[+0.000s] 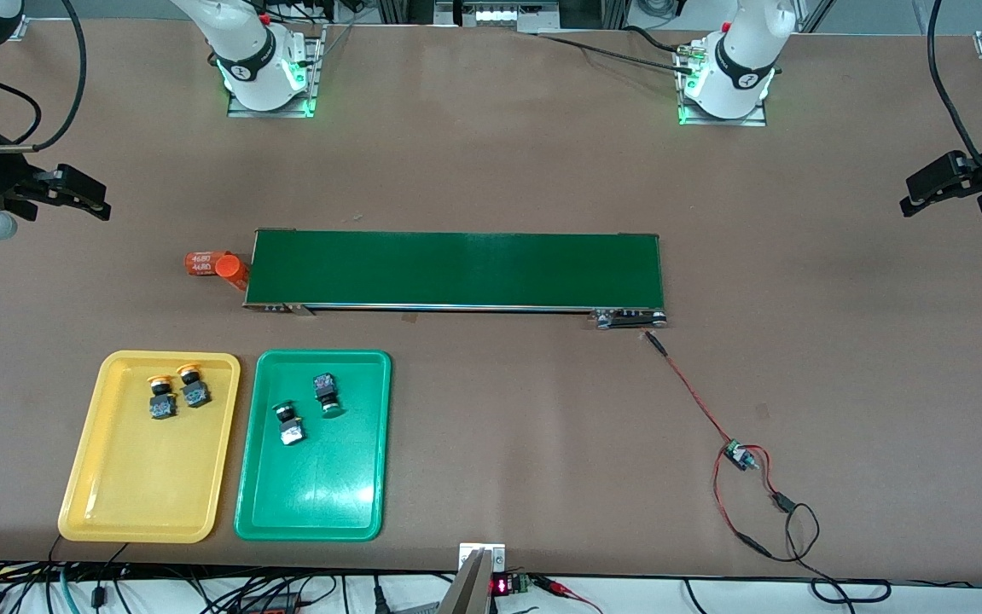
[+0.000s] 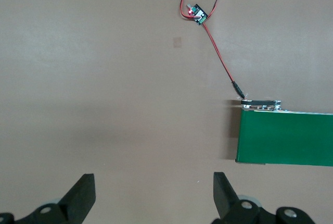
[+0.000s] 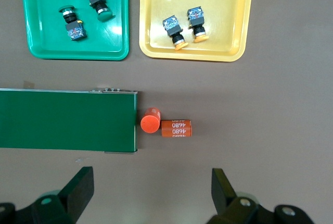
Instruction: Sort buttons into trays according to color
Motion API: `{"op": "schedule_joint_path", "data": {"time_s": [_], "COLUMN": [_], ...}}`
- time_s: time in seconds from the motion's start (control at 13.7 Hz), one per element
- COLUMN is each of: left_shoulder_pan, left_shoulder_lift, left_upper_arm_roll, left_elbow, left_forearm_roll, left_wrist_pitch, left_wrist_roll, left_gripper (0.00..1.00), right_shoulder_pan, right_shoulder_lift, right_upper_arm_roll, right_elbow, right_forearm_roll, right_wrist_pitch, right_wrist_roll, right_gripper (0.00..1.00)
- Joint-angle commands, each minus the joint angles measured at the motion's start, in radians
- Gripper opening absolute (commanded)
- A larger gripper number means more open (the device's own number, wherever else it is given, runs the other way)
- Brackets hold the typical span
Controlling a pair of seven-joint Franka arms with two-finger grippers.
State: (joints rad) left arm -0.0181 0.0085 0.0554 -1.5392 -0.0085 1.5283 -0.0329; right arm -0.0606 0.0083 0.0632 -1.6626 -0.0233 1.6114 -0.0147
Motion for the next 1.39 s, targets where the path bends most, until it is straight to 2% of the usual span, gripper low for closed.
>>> {"op": "schedule_joint_path", "data": {"time_s": [0.0,1.31], "left_shoulder_pan": [-0.003,-0.005], "left_shoulder_lift": [0.001,0.001], "left_upper_arm_roll": [0.006,0.004], "left_elbow": [0.019,0.019], "left_forearm_roll": [-0.011,-0.013], "left_wrist_pitch": [-0.02,-0.023], "left_wrist_roll": [0.021,0.011], "left_gripper": [1.0,1.0], "right_shoulder_pan": [0.004,0.01], "right_shoulder_lift": [0.009,-0.002], "right_upper_arm_roll": [-0.005,-0.037], "right_elbow": [0.026,0.049], "right_forearm_roll": [0.009,0.011], "right_wrist_pitch": [-0.019,-0.042], "right_wrist_roll": [0.012,0.002], "right_gripper": [1.0,1.0]}}
